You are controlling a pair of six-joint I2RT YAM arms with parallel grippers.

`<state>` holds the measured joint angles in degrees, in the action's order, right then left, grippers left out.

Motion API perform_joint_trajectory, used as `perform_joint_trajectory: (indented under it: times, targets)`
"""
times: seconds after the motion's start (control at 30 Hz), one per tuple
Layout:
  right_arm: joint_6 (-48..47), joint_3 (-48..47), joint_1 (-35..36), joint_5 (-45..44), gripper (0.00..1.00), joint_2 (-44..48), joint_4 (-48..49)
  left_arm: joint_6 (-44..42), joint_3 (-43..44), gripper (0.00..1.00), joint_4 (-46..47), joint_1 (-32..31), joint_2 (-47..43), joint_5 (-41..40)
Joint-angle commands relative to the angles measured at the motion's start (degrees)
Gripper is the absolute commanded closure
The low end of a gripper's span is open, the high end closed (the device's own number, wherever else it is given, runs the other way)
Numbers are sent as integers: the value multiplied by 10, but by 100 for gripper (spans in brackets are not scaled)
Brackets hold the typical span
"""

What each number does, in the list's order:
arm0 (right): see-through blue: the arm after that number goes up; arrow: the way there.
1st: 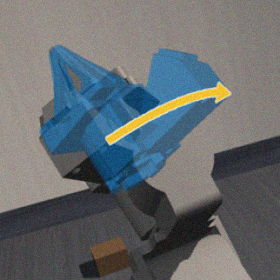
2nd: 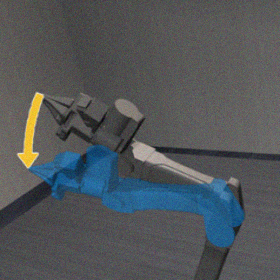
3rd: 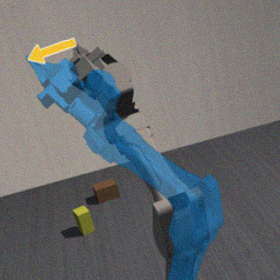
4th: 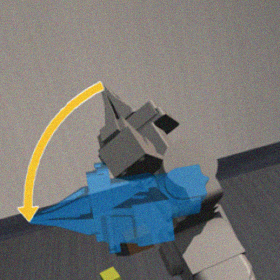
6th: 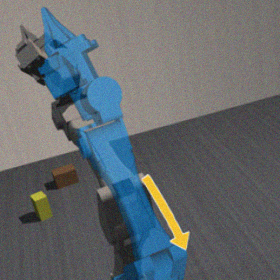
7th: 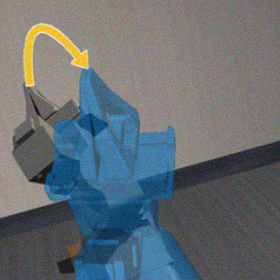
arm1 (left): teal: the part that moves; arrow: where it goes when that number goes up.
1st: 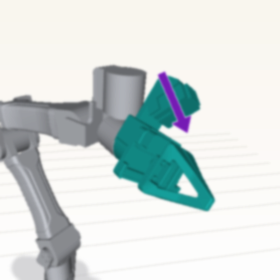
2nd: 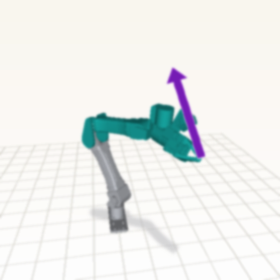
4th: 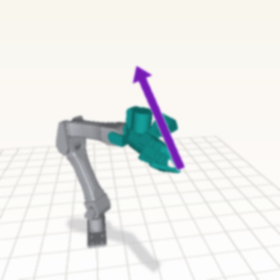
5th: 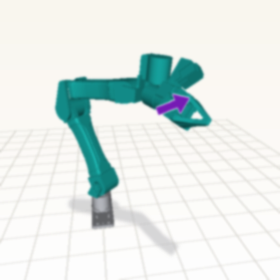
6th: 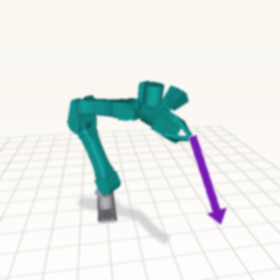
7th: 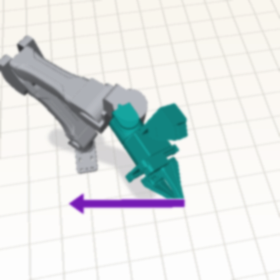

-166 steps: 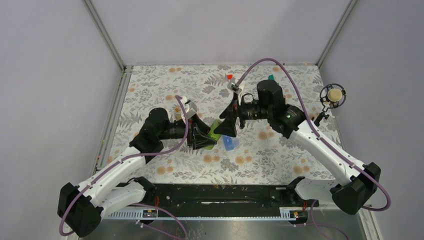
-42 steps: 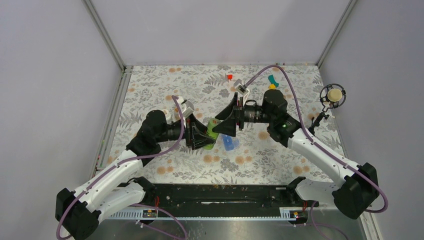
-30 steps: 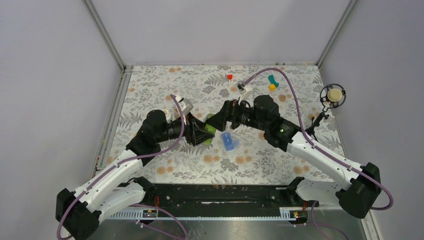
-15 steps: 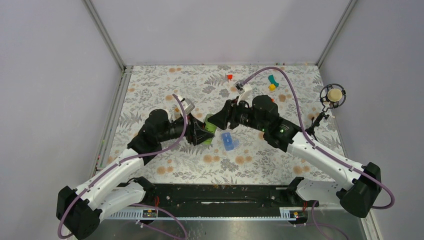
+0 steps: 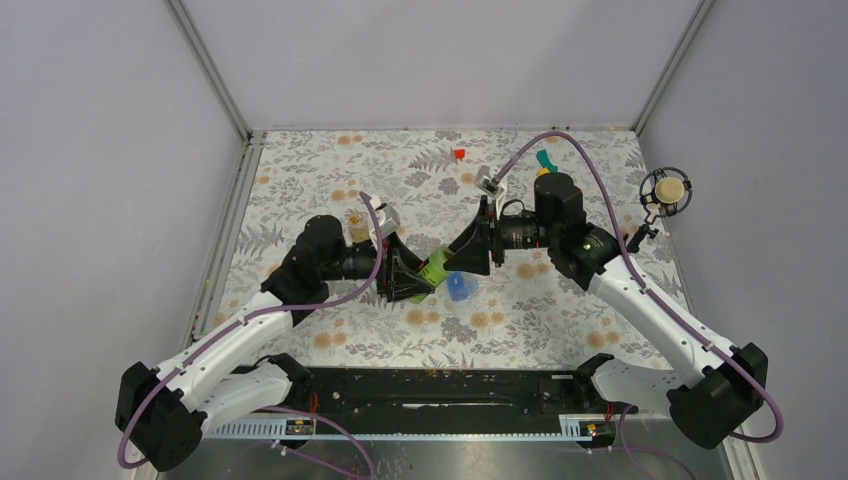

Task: Sort the pills into containers
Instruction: Unscrew the lid of the pill bottle.

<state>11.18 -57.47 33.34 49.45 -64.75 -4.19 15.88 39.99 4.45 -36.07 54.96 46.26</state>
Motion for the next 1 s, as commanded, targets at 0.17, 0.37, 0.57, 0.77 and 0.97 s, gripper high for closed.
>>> perform_joint_trajectory:
  times: [0.17, 0.37, 0.57, 0.77, 0.97]
  targets:
    - [15, -28, -22, -7, 1, -10, 7, -1, 37, 100, 17, 8, -3, 16]
    - [220, -9, -19, -90, 1, -37, 88, -6, 35, 100, 14, 8, 2, -26]
    - [218, -6, -4, -109, 1, -42, 56, -8, 35, 100, 14, 9, 2, -55]
    - [200, -19, 3, -66, 1, -52, 49, -10, 36, 100, 12, 8, 4, -64]
    - [196, -40, 4, -30, 40, -75, 45, -8, 37, 100, 13, 8, 5, -64]
